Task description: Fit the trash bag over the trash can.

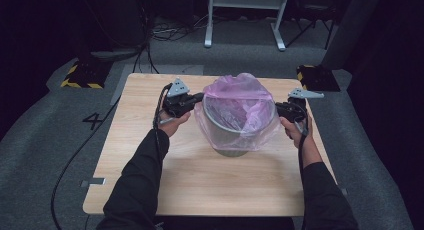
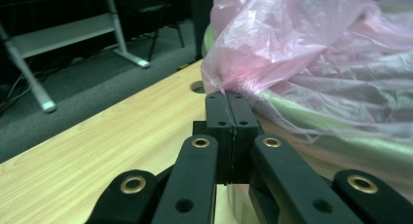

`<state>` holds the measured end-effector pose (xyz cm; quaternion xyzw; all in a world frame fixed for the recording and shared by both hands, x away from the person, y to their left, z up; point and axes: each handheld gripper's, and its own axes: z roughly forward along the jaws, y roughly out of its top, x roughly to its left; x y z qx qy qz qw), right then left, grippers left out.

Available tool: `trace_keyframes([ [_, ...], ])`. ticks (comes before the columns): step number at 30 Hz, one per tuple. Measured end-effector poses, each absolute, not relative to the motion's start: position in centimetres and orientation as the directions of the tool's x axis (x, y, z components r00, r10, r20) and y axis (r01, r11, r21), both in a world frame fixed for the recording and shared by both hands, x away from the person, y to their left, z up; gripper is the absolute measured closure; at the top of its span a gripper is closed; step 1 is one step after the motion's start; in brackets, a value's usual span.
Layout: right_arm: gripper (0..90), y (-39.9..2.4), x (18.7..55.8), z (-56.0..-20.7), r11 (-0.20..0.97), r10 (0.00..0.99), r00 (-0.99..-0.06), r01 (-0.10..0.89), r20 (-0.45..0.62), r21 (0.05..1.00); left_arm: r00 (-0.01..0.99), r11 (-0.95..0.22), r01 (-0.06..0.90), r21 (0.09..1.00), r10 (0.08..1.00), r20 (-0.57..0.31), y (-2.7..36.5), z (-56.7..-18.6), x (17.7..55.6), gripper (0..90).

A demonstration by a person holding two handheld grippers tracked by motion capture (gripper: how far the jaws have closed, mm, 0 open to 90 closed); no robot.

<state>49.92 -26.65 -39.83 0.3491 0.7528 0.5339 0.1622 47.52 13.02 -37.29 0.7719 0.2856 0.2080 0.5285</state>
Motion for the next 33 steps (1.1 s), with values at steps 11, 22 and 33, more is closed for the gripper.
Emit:
trace_keyframes([
  [11,85.9,-27.9,50.0,-37.6,0.180,0.780,-0.623,0.324,0.066,0.929,0.718,-0.205,0.200,0.958,0.696,-0.001,13.1,-35.8,48.3,89.5],
  [22,85.7,-27.4,51.6,-37.8,0.158,0.804,-0.581,0.413,0.126,0.897,0.667,-0.178,0.336,0.925,0.738,-0.100,12.3,-37.9,51.4,88.6],
  [33,87.7,-25.7,52.3,-40.1,0.186,0.783,-0.603,0.464,0.155,0.866,0.684,-0.227,0.409,0.884,0.718,-0.132,10.9,-40.1,52.9,89.4],
])
